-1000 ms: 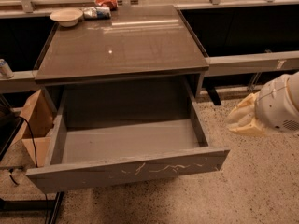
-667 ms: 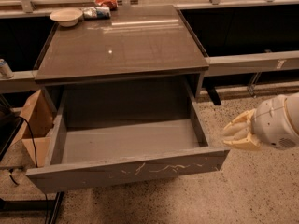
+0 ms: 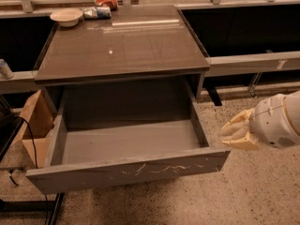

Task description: Close top drawer

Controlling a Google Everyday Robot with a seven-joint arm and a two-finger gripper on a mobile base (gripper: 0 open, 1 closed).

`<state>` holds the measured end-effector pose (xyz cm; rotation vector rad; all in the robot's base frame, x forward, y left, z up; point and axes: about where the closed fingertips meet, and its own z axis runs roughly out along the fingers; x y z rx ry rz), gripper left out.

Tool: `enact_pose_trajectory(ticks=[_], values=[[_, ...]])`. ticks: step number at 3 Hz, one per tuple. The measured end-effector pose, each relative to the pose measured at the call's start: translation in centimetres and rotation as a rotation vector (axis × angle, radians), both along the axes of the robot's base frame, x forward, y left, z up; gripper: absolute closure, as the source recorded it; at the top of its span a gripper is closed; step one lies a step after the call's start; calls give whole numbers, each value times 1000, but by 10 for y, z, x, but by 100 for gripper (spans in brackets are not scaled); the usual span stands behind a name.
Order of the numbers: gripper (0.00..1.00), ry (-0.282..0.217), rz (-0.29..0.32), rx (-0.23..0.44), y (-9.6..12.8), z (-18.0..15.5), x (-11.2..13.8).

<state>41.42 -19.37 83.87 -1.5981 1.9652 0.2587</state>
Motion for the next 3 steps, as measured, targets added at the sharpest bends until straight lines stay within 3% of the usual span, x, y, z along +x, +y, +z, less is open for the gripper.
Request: enact_pose_trajectory(ticks=[3], values=[[100, -29, 32, 90, 30, -84, -28]])
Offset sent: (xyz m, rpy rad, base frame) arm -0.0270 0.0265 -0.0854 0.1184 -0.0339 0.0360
